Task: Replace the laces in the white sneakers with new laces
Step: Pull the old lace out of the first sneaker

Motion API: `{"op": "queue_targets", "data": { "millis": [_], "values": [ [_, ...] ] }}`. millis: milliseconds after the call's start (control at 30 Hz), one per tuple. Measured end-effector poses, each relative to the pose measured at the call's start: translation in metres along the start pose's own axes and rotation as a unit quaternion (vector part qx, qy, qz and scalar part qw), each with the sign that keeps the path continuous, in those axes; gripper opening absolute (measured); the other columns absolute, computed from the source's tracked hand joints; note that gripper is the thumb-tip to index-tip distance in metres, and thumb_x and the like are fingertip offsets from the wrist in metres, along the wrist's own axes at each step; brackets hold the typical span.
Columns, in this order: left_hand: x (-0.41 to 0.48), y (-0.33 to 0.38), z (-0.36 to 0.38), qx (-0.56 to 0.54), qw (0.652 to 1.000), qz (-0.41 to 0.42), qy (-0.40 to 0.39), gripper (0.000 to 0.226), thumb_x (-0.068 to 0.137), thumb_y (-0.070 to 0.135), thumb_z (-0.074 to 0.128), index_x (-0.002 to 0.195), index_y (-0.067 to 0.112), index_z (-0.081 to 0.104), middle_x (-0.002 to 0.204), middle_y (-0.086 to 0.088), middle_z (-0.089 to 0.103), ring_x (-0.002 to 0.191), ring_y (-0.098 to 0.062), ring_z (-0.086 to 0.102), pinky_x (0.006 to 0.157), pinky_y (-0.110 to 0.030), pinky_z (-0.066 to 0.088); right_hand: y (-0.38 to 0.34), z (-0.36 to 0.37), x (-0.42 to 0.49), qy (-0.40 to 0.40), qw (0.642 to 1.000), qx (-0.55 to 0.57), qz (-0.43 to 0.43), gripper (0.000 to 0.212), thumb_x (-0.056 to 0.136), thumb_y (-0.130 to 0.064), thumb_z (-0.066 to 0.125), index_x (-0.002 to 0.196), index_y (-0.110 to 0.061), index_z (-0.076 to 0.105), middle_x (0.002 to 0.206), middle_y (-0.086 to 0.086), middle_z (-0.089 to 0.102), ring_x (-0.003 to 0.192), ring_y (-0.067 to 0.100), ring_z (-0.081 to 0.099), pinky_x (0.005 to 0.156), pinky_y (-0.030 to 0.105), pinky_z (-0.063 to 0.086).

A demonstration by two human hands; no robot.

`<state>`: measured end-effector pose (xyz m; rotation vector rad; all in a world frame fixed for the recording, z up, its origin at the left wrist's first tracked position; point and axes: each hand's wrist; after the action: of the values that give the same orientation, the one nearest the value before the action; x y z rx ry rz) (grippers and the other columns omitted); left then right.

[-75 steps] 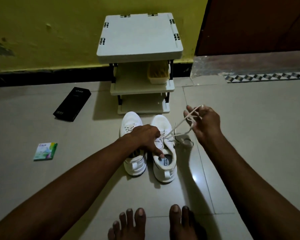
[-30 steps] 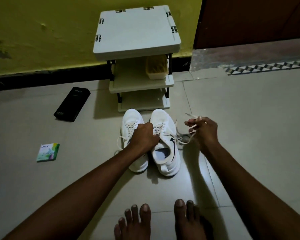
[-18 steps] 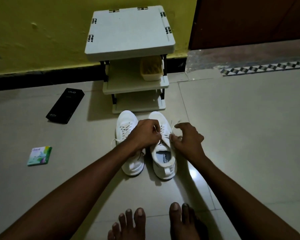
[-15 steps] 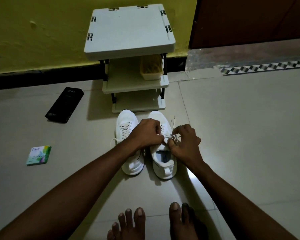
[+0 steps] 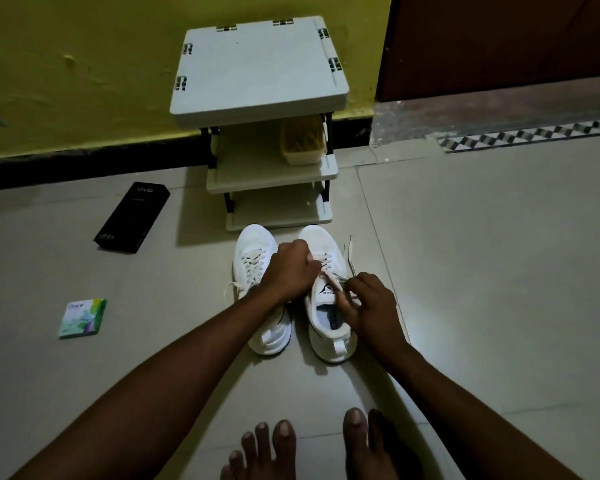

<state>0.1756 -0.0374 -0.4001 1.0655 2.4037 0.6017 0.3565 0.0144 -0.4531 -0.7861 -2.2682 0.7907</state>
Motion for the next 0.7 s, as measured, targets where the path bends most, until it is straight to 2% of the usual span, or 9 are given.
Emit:
{"op": "queue_targets", "data": {
  "millis": [100,167,233,267,333,433,567,633,700],
  "values": [
    [-0.003,0.001,0.001,-0.159,0.979,-0.117,0.043,0.005,0.083,0.013,0.064,0.082,0.015,0.060,0.078,-0.008,0.071,0.076,-0.024,0.069,0.068,-0.032,0.053,-0.002,0.001,0.000,0.002,0.999,-0.032,-0.006,0.020,0.088,-0.030,0.056,0.078,-0.013,0.059,0.078,-0.001,0.049,0.074,0.015,0.044,0.063,0.022,0.024],
    [-0.001,0.004,-0.003,-0.229,0.968,-0.102,0.025,0.016,0.083,0.003,0.061,0.081,0.019,0.063,0.075,-0.005,0.071,0.073,-0.021,0.071,0.068,-0.029,0.056,-0.002,0.002,-0.002,-0.003,0.999,-0.040,-0.003,0.020,0.090,-0.030,0.055,0.081,-0.013,0.060,0.079,-0.001,0.049,0.075,0.014,0.044,0.063,0.022,0.024],
    [0.002,0.007,-0.009,-0.254,0.965,-0.044,-0.052,0.018,0.085,-0.003,0.061,0.086,0.014,0.067,0.073,-0.001,0.069,0.067,-0.011,0.068,0.061,-0.021,0.051,-0.002,0.002,-0.003,-0.010,0.999,-0.036,0.009,0.022,0.092,-0.031,0.052,0.083,-0.014,0.061,0.080,-0.003,0.049,0.076,0.014,0.044,0.064,0.022,0.025],
    [0.002,0.010,-0.014,-0.247,0.963,-0.011,-0.103,0.016,0.086,-0.003,0.061,0.089,0.011,0.069,0.073,-0.001,0.069,0.062,-0.005,0.066,0.057,-0.017,0.048,-0.002,0.002,-0.003,-0.014,0.999,-0.034,0.016,0.024,0.093,-0.033,0.051,0.083,-0.014,0.061,0.081,-0.003,0.051,0.076,0.014,0.046,0.064,0.023,0.026],
    [0.003,0.010,-0.020,-0.165,0.970,0.067,-0.164,0.010,0.087,0.005,0.066,0.091,0.011,0.074,0.079,0.003,0.073,0.067,0.000,0.066,0.063,-0.014,0.049,-0.002,0.003,-0.004,-0.019,0.999,-0.038,0.024,0.026,0.094,-0.035,0.050,0.085,-0.014,0.063,0.081,0.000,0.056,0.076,0.018,0.052,0.064,0.024,0.032],
    [0.006,0.010,-0.023,0.002,0.979,0.152,-0.138,0.005,0.085,0.020,0.077,0.089,0.019,0.078,0.084,0.007,0.073,0.075,-0.001,0.062,0.068,-0.016,0.047,-0.004,0.003,-0.003,-0.016,0.998,-0.048,0.024,0.028,0.094,-0.036,0.050,0.087,-0.015,0.066,0.080,0.003,0.063,0.074,0.022,0.059,0.062,0.025,0.038],
    [0.014,0.014,-0.029,0.066,0.969,0.183,-0.155,0.007,0.084,0.011,0.076,0.085,0.018,0.076,0.083,0.004,0.073,0.078,-0.008,0.066,0.071,-0.028,0.054,-0.005,0.001,-0.003,-0.028,0.997,-0.061,0.028,0.031,0.094,-0.038,0.050,0.089,-0.014,0.069,0.081,0.004,0.067,0.074,0.025,0.062,0.060,0.034,0.051],
    [0.012,0.009,-0.023,0.106,0.970,0.192,-0.104,0.014,0.083,0.004,0.068,0.083,0.019,0.071,0.085,0.004,0.069,0.084,-0.015,0.067,0.076,-0.034,0.056,-0.005,-0.001,-0.003,-0.024,0.997,-0.067,0.026,0.030,0.094,-0.037,0.050,0.088,-0.015,0.070,0.079,0.004,0.068,0.073,0.025,0.063,0.060,0.036,0.051],
    [0.009,-0.002,-0.011,0.072,0.990,0.121,-0.013,0.015,0.086,0.004,0.061,0.083,0.019,0.064,0.093,-0.002,0.065,0.093,-0.023,0.065,0.081,-0.035,0.052,-0.010,-0.003,-0.001,-0.033,0.997,-0.066,0.023,0.033,0.095,-0.037,0.048,0.086,-0.014,0.070,0.078,0.005,0.068,0.073,0.026,0.063,0.060,0.037,0.052]
  ]
}}
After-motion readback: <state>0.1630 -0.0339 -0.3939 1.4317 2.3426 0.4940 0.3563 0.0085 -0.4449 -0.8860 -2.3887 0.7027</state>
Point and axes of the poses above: each hand's wrist, its own x-axis towards the middle knuckle, its own z-axis out of the palm, y = z × x
